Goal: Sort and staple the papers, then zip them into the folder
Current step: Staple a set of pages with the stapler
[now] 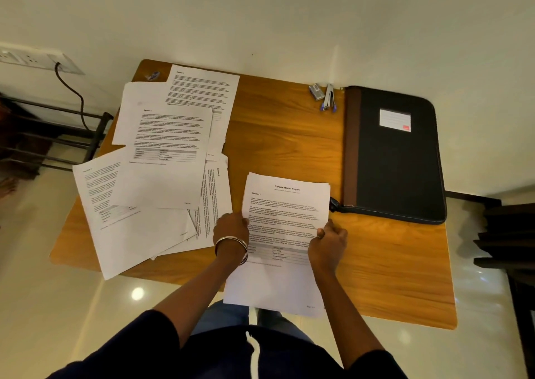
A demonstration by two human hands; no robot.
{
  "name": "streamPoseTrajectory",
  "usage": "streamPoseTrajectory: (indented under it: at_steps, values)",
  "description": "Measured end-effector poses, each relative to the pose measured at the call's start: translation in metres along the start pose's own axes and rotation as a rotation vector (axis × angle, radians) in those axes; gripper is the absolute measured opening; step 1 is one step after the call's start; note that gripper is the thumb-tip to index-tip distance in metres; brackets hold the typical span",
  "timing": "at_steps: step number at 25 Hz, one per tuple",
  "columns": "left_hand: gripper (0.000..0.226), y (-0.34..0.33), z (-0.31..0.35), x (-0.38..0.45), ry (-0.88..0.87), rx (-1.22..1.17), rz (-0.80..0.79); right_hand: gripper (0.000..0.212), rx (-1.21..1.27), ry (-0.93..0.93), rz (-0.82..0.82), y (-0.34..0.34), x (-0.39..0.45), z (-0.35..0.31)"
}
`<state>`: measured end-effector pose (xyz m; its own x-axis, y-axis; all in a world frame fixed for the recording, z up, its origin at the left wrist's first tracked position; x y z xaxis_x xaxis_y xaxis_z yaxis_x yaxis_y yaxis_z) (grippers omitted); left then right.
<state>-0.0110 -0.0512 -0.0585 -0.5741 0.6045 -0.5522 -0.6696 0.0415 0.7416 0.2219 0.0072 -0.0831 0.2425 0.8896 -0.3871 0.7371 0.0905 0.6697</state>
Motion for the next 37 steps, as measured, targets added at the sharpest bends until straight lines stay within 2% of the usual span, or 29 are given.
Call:
streamPoseTrajectory:
  at_steps: [3, 8, 11, 13, 16, 18, 20, 21, 23, 25, 27, 29, 30, 32, 33, 34, 36, 37]
  values:
    - [0.026, 0.005, -0.005, 0.006, -0.02, -0.08, 0.006, 0.027, -0.096, 0.034, 0.023, 0.0, -0.002, -0.002]
    - [0.03, 0.009, -0.017, 0.013, 0.063, -0.329, -0.067, 0.029, -0.189, 0.082, 0.007, -0.002, -0.001, -0.001]
    - [0.026, 0.009, -0.013, 0.014, -0.044, -0.359, -0.112, 0.039, -0.381, -0.003, 0.068, 0.002, -0.005, -0.011]
    - [0.025, 0.014, -0.01, 0.011, -0.101, -0.437, -0.131, 0.05, -0.381, 0.119, 0.064, 0.008, 0.001, -0.043]
    - [0.024, 0.024, -0.008, 0.013, -0.171, -0.529, -0.175, 0.05, -0.329, 0.562, -0.206, 0.002, 0.024, -0.117]
    - [0.024, 0.031, -0.009, 0.014, -0.195, -0.585, -0.194, 0.037, -0.381, 0.689, -0.426, -0.01, 0.041, -0.155]
    - [0.025, 0.039, -0.011, 0.017, -0.168, -0.646, -0.206, 0.023, -0.293, 0.62, -0.671, -0.019, 0.049, -0.172]
    - [0.026, 0.043, -0.012, 0.019, -0.158, -0.667, -0.241, 0.023, -0.258, 0.598, -0.719, -0.022, 0.05, -0.177]
    - [0.029, 0.055, -0.002, 0.024, -0.222, -0.679, -0.4, 0.022, -0.281, 0.608, -0.667, -0.023, 0.048, -0.184]
    - [0.044, 0.069, 0.024, 0.028, -0.368, -0.682, -0.561, 0.017, -0.284, 0.659, -0.605, -0.025, 0.038, -0.189]
    - [0.053, 0.082, 0.053, 0.043, -0.41, -0.656, -0.513, 0.013, -0.258, 0.71, -0.584, -0.028, 0.024, -0.197]
    - [0.034, 0.086, 0.074, 0.06, -0.381, -0.568, -0.361, 0.012, -0.304, 0.743, -0.569, -0.028, 0.019, -0.204]
    - [0.024, 0.083, 0.082, 0.065, -0.376, -0.522, -0.312, 0.012, -0.321, 0.715, -0.623, -0.026, 0.027, -0.206]
    - [0.025, 0.074, 0.088, 0.073, -0.342, -0.504, -0.253, 0.009, -0.259, 0.509, -0.89, -0.022, 0.054, -0.206]
    - [0.026, 0.072, 0.087, 0.075, -0.317, -0.509, -0.205, 0.008, -0.211, 0.405, -0.942, -0.018, 0.077, -0.206]
    - [0.024, 0.073, 0.085, 0.075, -0.295, -0.509, -0.142, 0.007, -0.183, 0.358, -0.849, -0.012, 0.108, -0.21]
    - [0.018, 0.075, 0.079, 0.075, -0.253, -0.536, -0.049, 0.019, -0.212, 0.342, -0.373, 0.004, 0.185, -0.222]
    - [0.018, 0.077, 0.077, 0.074, -0.247, -0.535, -0.025, 0.027, -0.24, 0.321, -0.198, 0.009, 0.214, -0.226]
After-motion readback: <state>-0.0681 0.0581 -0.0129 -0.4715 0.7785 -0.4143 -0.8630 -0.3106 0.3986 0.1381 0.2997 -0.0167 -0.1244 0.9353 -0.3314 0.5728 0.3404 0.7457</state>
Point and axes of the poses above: each hand's wrist, its own x-axis towards the middle knuckle, its own y-axis out of the back of the hand, z = x × y, the point moved 6 cm from there along x, towards the middle knuckle, and after that the axes turned 6 degrees about -z, right-handed, at the moved point
